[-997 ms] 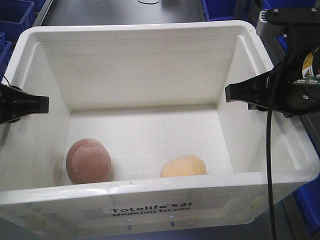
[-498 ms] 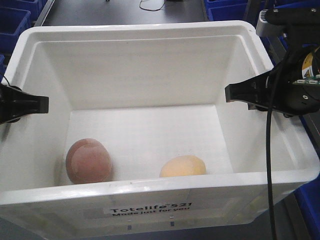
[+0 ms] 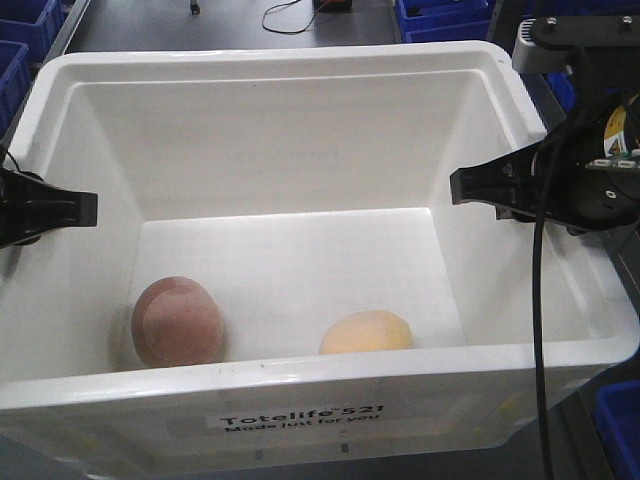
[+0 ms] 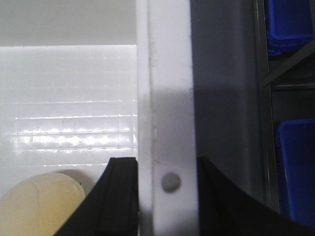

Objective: Place moving items into box and shelve
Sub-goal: 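Hold the tote rims with both grippers while aligning with the roller shelf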

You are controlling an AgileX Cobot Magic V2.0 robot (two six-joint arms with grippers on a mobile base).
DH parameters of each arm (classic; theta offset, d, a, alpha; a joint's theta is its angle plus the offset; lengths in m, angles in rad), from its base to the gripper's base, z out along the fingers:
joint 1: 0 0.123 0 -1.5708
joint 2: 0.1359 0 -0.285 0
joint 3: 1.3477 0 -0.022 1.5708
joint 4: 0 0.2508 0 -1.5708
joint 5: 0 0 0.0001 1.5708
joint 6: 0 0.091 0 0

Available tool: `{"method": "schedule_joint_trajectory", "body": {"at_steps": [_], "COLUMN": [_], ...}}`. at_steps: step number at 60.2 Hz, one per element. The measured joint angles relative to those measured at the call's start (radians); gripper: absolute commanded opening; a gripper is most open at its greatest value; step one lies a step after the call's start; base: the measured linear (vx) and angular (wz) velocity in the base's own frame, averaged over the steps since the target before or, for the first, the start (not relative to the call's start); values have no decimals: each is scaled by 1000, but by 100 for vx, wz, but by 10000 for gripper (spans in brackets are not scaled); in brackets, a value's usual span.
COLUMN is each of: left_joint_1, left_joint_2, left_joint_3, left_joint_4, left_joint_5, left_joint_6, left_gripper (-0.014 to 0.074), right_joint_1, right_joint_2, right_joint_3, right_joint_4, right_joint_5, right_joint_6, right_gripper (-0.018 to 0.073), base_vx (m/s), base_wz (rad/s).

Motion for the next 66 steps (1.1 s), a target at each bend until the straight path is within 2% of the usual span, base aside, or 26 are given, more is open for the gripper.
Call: {"method": "schedule_joint_trajectory", "body": {"at_steps": [29, 66], "left_joint_1": [0, 0], "left_joint_2": [1, 1], "left_joint_3": [0, 0], "left_joint_4": [0, 0], "left_joint_5": [-2, -1], "left_joint_6": [0, 0], "left_gripper": [94, 94], "right_joint_1": [0, 0], "right_joint_2": [0, 0], "right_joint_3": [0, 0], "right_joint_4": [-1, -1], "right_joint_5": [0, 0], "right_joint_6": [0, 0], "right_gripper": [95, 95], "base_vx": [26, 15], "base_wz": [6, 38]}}
